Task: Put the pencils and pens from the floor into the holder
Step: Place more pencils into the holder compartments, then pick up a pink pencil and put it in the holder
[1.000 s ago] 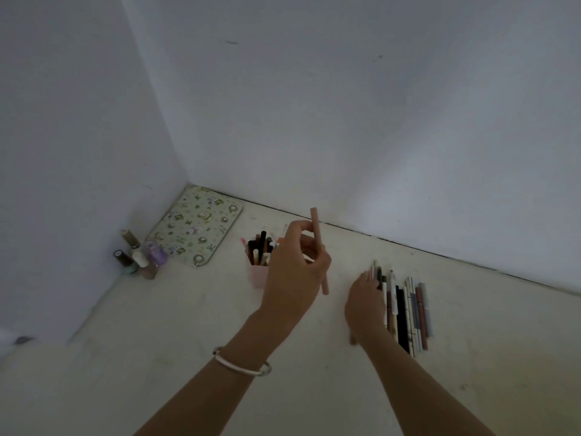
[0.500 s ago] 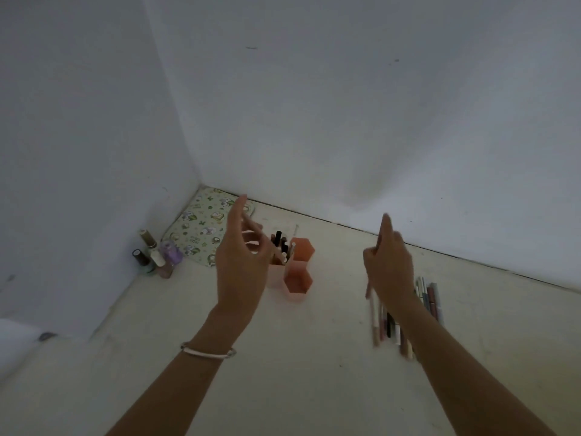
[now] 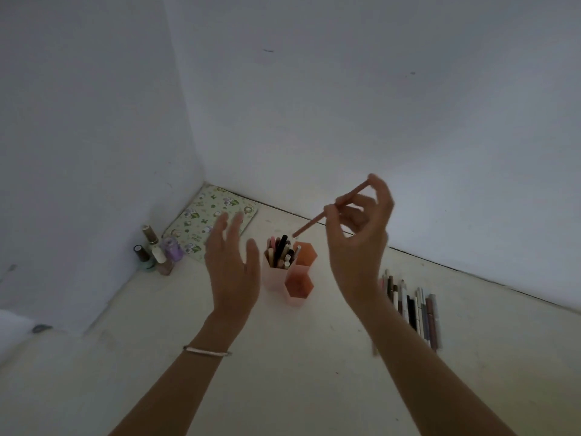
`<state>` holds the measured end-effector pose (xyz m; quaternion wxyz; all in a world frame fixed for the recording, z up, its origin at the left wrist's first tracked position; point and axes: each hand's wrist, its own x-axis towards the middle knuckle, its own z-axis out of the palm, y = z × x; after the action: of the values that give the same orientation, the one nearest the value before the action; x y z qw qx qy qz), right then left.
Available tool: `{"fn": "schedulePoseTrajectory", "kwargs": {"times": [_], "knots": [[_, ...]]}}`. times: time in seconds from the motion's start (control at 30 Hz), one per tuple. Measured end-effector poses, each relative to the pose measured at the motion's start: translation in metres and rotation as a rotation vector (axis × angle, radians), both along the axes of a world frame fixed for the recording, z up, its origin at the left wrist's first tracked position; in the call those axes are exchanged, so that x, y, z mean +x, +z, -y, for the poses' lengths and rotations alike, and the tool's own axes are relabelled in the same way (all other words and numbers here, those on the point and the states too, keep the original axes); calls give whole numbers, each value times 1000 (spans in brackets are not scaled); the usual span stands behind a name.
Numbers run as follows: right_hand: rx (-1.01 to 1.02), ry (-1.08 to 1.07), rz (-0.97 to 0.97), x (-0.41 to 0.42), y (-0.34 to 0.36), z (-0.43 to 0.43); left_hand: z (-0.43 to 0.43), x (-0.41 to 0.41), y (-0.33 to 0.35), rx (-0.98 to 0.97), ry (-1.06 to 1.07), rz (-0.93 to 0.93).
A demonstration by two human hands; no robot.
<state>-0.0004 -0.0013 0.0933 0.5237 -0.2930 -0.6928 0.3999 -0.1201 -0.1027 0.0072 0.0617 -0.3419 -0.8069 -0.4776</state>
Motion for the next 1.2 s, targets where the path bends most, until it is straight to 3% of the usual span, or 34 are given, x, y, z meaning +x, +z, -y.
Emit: {"fn": "schedulePoseTrajectory", "kwargs": {"times": [0.1, 0.23, 0.37, 0.5, 0.57, 0.67, 0.77, 0.87, 1.0, 1.2], "knots": [[6, 75, 73, -11, -18, 14, 4, -17, 21, 236, 111, 73], [24, 157, 351, -16, -45, 18, 2, -24, 47, 399, 171, 109], [441, 107, 563, -13, -75, 17, -4, -10, 66, 434, 124, 133], [324, -83, 441, 13, -73, 2, -16, 42, 87, 452, -98, 100], [246, -220, 404, 39, -65, -21, -30, 83, 87, 361, -303, 3], [140, -341, 356, 83, -58, -55, -61, 136, 52, -28, -491, 52], [71, -429, 409, 128, -65, -73, -92, 167, -9, -482, -474, 214], [-6, -410, 507, 157, -78, -81, -106, 180, -45, -764, -432, 263], [-85, -378, 579, 172, -94, -84, -116, 190, -62, -906, -392, 211], [-99, -331, 595, 172, -107, -80, -134, 201, -67, -961, -356, 228]]}}
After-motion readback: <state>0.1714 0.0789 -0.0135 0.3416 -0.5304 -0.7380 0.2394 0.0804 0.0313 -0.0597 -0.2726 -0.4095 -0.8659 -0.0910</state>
